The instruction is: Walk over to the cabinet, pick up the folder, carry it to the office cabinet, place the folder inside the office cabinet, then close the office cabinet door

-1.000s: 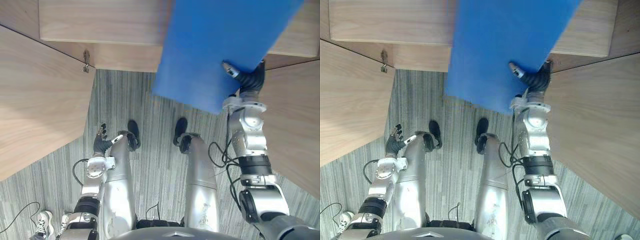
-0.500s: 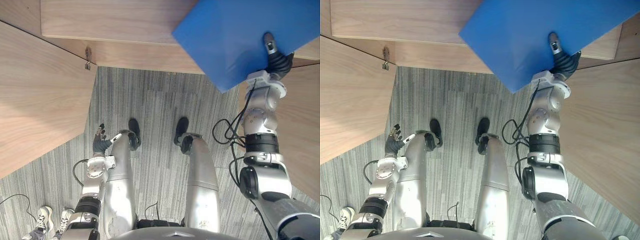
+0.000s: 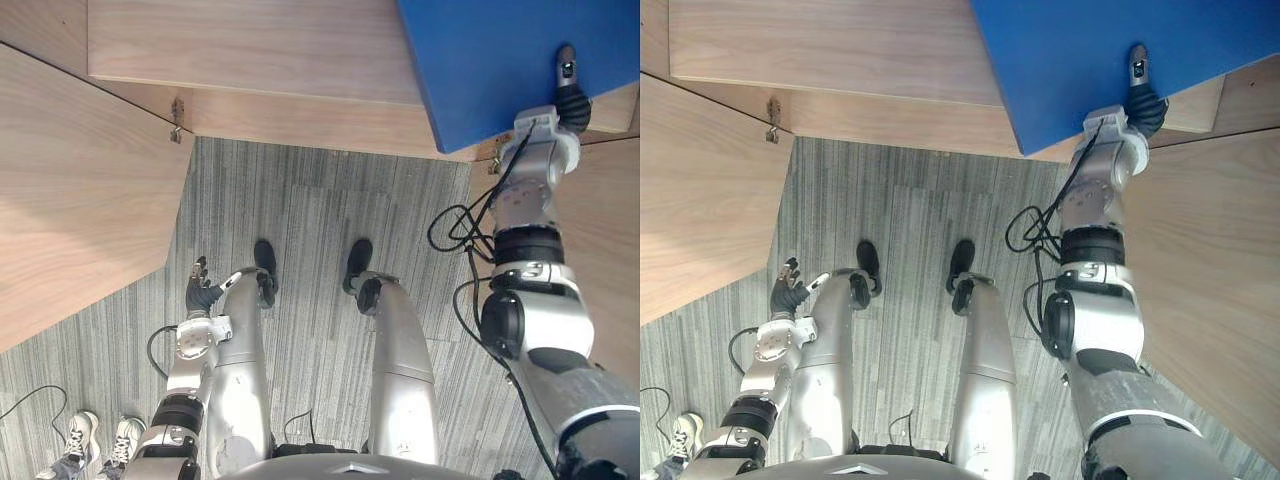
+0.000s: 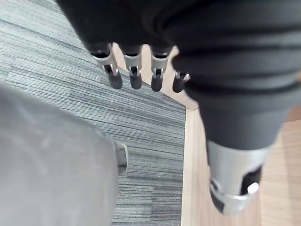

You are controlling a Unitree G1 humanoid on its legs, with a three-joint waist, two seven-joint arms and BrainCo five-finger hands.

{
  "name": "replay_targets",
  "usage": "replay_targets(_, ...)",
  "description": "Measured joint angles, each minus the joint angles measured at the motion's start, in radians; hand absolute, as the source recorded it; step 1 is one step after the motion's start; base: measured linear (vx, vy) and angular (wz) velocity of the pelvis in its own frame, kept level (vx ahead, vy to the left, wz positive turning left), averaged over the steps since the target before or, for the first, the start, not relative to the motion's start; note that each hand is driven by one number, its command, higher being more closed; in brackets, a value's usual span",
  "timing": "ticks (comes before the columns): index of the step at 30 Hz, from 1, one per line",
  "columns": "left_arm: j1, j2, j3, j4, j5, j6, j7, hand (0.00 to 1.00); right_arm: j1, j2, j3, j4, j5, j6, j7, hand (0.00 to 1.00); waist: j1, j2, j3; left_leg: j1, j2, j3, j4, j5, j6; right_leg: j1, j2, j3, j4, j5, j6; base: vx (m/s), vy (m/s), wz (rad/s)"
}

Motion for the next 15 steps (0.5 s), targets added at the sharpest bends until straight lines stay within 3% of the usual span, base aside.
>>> replay_targets(3,0.000,0.004,-0.001,0.009,-0.009,0.002,0.013,0.00,-0.047,-0.003,0.003,0.030,0.002,0.014,-0.021,1.00,-0.003,0.000,0.000,0.001,-0.002,0.001,-0.021,0.013,-0.002,0.002,-0.001,-0.006,-0.018,0.012,-0.004,-0.04,-0.023,0.02)
replay_targets(4,0.000,0.004,-0.001,0.011,-0.016,0.002,0.022,0.00,-0.065,-0.003,0.011,0.033,0.006,0.015,-0.035,0.00,-0.004,0.000,0.000,0.003,-0.004,0.003,-0.038,0.022,-0.001,0.002,-0.001,-0.007,-0.032,0.021,-0.004,-0.03,-0.022,0.03)
replay_targets(15,-0.001,-0.005,-0.022,0.047,-0.020,0.004,0.040,0.00,-0.141,-0.002,0.066,0.070,0.049,0.018,-0.050,0.00,-0.008,0.011,-0.018,0.023,-0.019,0.006,-0.109,0.059,-0.003,0.031,-0.013,-0.026,-0.096,0.050,-0.002,-0.01,-0.006,0.05)
